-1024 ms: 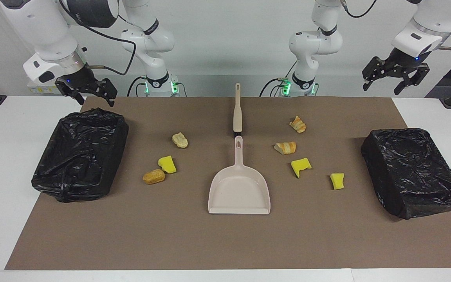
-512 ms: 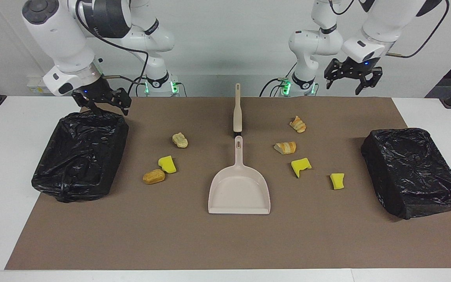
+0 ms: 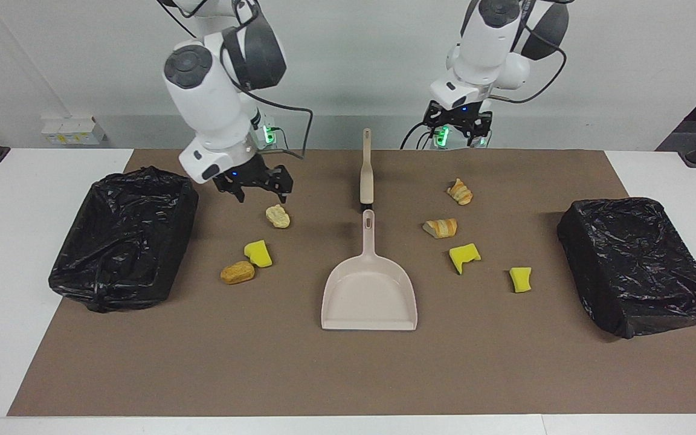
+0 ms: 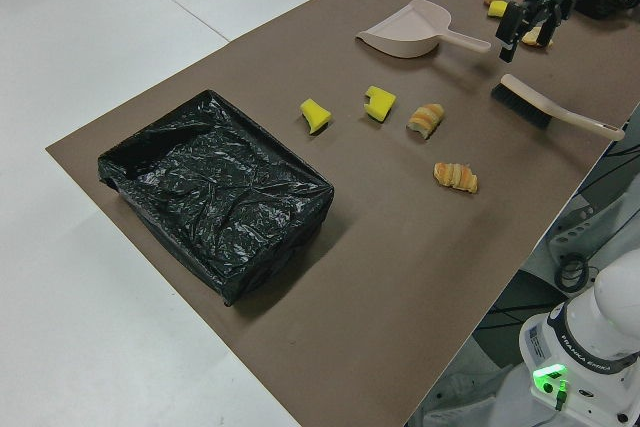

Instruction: Sweep and dump trash in bin

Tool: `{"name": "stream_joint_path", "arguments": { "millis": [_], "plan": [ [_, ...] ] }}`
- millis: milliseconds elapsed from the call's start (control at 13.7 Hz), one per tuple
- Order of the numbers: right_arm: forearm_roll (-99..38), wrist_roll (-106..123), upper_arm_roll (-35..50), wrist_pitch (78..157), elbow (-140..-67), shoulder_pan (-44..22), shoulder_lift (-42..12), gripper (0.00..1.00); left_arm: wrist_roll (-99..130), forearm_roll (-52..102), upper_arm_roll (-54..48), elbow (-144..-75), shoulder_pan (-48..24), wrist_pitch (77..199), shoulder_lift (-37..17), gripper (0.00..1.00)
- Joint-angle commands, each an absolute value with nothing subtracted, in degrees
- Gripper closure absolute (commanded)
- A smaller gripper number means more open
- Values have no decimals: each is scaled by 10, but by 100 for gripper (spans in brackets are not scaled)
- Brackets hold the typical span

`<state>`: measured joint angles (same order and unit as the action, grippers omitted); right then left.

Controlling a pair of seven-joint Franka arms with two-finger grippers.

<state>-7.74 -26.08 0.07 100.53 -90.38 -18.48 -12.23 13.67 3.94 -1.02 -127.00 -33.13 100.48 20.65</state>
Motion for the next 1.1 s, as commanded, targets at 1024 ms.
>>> {"name": "stream_joint_path", "arguments": {
  "millis": [1024],
  "plan": [
    [13,-471,-1,1176,-897,-363,-289,25,440,53,1,-1452,-631,1314,110,11]
  ]
}}
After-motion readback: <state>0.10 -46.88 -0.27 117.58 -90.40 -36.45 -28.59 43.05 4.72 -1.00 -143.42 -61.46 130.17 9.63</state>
